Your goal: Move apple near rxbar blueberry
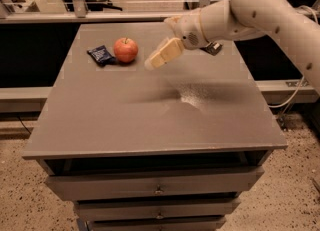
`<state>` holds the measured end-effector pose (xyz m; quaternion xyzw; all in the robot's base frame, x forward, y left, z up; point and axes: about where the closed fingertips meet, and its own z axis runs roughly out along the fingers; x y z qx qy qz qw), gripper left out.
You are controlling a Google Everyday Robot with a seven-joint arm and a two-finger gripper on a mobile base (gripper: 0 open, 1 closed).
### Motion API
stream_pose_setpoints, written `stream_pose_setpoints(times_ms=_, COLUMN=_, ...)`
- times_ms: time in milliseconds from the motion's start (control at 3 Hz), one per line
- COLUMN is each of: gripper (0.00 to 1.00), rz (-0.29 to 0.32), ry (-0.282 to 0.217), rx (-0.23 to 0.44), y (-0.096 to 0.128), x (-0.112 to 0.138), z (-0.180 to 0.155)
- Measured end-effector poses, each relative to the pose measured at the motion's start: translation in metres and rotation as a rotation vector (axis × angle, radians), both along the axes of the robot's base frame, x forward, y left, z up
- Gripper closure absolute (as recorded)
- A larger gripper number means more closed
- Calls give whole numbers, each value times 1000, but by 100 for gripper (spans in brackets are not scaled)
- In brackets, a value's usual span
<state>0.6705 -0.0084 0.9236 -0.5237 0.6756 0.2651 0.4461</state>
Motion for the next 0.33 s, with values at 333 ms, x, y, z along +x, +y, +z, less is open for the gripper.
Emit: stream_pose_setpoints(times_ms=333, gripper=0, rz=-34, ry=-87, rx=139, y=-24, x=-42, z=24)
